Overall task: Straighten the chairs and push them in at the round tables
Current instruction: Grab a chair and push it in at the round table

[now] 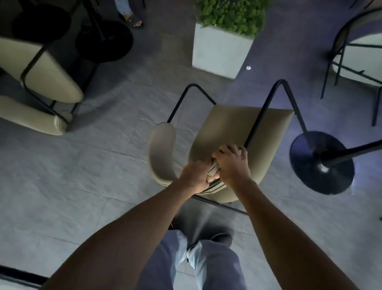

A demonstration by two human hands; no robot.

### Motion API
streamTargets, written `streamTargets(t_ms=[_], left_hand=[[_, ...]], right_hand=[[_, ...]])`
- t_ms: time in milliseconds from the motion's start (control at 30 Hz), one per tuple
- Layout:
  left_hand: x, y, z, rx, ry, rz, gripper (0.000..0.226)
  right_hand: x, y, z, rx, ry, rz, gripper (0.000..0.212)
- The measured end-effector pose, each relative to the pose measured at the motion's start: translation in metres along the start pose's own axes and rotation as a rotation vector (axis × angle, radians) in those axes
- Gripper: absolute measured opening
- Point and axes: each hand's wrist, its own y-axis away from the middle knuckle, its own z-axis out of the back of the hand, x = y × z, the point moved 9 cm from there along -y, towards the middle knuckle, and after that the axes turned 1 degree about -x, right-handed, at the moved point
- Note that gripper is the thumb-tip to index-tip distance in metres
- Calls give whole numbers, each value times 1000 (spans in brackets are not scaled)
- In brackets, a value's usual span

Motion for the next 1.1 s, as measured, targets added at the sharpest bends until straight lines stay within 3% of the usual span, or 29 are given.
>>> streamTargets(t_ms=[200,500,800,1100], left_hand=[[-61,12,-15,31,-86,-103,44],[-141,24,-24,88,-310,-252,36],[-200,32,-34,64,-458,-458,44],[-234,60,-93,298,-342,-729,32]], right_hand=[[-46,51,-9,-6,-46,-70,48],[-105,120,-9,-128,-209,-212,42],[-143,174,-20,-167,-343,-414,53],[-176,254,-44,-79,-212,-562,39]])
